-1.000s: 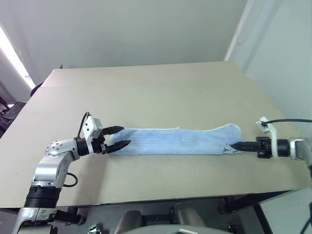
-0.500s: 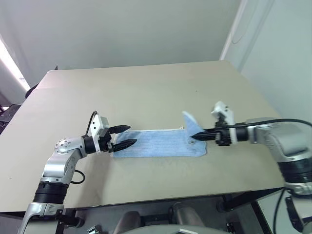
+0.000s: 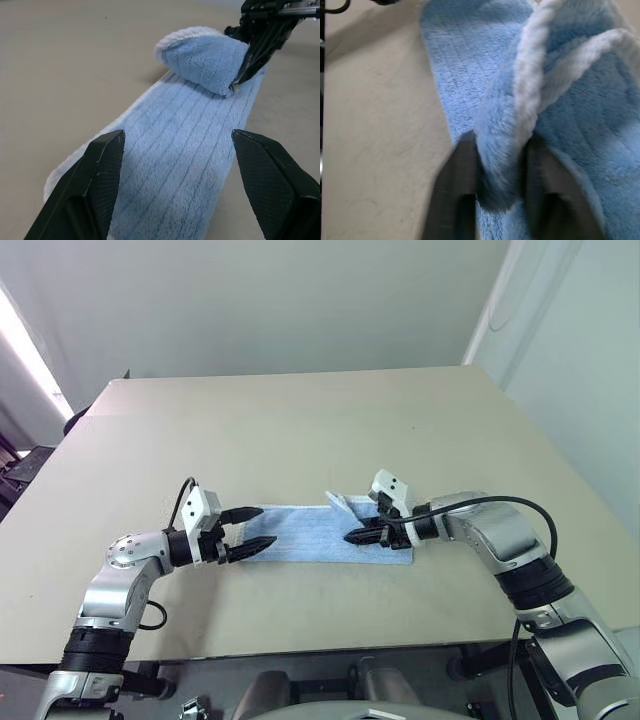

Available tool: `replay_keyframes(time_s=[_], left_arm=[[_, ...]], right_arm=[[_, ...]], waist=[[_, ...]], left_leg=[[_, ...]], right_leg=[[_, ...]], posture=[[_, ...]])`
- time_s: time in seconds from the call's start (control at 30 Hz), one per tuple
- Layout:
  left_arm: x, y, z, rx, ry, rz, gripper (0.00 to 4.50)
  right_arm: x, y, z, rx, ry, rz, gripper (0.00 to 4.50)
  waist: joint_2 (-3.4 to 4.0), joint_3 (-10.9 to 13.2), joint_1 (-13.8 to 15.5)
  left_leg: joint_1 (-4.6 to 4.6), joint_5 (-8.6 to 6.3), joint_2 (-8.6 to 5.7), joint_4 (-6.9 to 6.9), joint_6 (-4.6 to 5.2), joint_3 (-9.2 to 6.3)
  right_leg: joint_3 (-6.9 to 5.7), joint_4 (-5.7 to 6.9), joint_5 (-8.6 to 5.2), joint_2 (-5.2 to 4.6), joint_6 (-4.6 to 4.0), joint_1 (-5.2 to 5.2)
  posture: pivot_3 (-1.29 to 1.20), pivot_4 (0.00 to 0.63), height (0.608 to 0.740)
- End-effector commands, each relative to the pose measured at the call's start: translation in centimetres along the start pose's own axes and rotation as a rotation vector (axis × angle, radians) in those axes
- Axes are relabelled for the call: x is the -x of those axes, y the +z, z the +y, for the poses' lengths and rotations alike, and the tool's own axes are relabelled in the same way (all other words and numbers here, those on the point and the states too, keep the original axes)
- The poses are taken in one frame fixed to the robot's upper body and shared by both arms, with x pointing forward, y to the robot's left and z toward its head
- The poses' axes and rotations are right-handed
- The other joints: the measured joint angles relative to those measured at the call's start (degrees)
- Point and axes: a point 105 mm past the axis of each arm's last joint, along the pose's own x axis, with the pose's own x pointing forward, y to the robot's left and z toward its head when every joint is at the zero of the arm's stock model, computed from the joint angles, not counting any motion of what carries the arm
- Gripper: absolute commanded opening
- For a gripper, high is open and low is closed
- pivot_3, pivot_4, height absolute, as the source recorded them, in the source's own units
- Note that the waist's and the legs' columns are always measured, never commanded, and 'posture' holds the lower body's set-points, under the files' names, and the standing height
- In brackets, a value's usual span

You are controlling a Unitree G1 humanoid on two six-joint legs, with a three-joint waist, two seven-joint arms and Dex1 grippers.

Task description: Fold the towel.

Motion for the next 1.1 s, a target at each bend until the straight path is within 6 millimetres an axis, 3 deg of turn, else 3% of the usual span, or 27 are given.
replay_keyframes(time_s=[0.03,0.13,0.2,0.3,0.43,0.67,0.83,0.93,1.1], left_arm=[[0.5,1.6,0.3,-0.069,0.022,-0.033,3.59],[0.7,1.8,0.7,-0.070,0.035,-0.040,3.59],[0.7,1.8,0.9,-0.072,0.042,-0.039,3.59],[0.8,1.9,1.1,-0.069,0.050,-0.047,3.59],[0.9,1.9,1.3,-0.075,0.056,-0.048,3.59],[2.1,2.3,1.8,-0.083,0.098,-0.037,3.59],[3.1,2.4,2.1,-0.085,0.129,-0.033,3.59],[3.4,2.6,2.3,-0.084,0.140,-0.037,3.59],[4.5,2.2,3.1,-0.026,0.194,-0.005,3.59]], right_arm=[[0.9,1.6,1.4,0.099,0.067,-0.051,2.63],[2.3,3.2,3.2,0.131,0.179,-0.144,3.72],[2.7,4.3,2.6,0.078,0.178,-0.209,4.36],[2.8,5.7,1.0,0.008,0.130,-0.296,4.36],[0.9,6.2,-2.0,-0.041,-0.033,-0.339,4.36],[-3.5,0.9,-2.4,0.097,-0.110,-0.134,4.36],[-5.3,-1.3,-1.8,0.218,-0.116,-0.072,4.36],[-5.5,-1.0,-1.2,0.225,-0.083,-0.092,4.36],[-4.1,2.0,-2.6,0.057,-0.081,-0.248,4.36]], waist=[[0.00,0.00,0.00],[0.00,0.00,0.01],[-0.01,0.00,-0.12],[-0.01,-0.01,-0.28],[-0.01,-0.01,-0.25],[-0.01,-0.02,-0.12],[-0.02,-0.04,-0.28],[-0.04,-0.06,-0.35],[-0.03,-0.05,-0.44]], left_leg=[[0.00,0.00,0.01,0.00,0.00,0.00],[0.00,0.00,0.01,0.00,0.00,-0.01],[0.02,0.00,0.01,0.00,0.00,-0.01],[0.14,0.00,0.03,0.01,0.00,0.04],[0.23,0.01,0.10,0.02,0.00,0.01],[0.02,0.00,0.07,0.00,0.00,0.01],[0.06,0.00,0.04,0.00,0.00,0.06],[0.17,0.01,0.08,0.00,-0.01,0.03],[0.23,0.02,0.14,0.01,-0.02,0.02]], right_leg=[[0.00,0.01,0.00,0.00,0.00,0.00],[-0.01,0.00,-0.01,0.02,0.01,0.00],[-0.01,0.00,-0.01,0.02,0.02,0.02],[0.02,0.02,0.04,0.03,-0.06,0.11],[0.01,0.08,0.08,0.13,-0.13,0.15],[0.01,0.04,0.22,0.06,-0.36,0.00],[0.04,0.05,0.22,0.03,-0.35,0.00],[0.03,0.08,0.11,0.11,-0.17,0.09],[0.03,0.15,0.15,0.17,-0.26,0.09]], posture=[[0.00,0.000,0.740],[0.00,0.000,0.740],[0.00,0.000,0.740],[0.00,0.000,0.740],[0.00,0.000,0.740],[0.00,0.000,0.740],[0.00,0.000,0.740],[0.00,0.000,0.740],[0.00,0.000,0.740]])
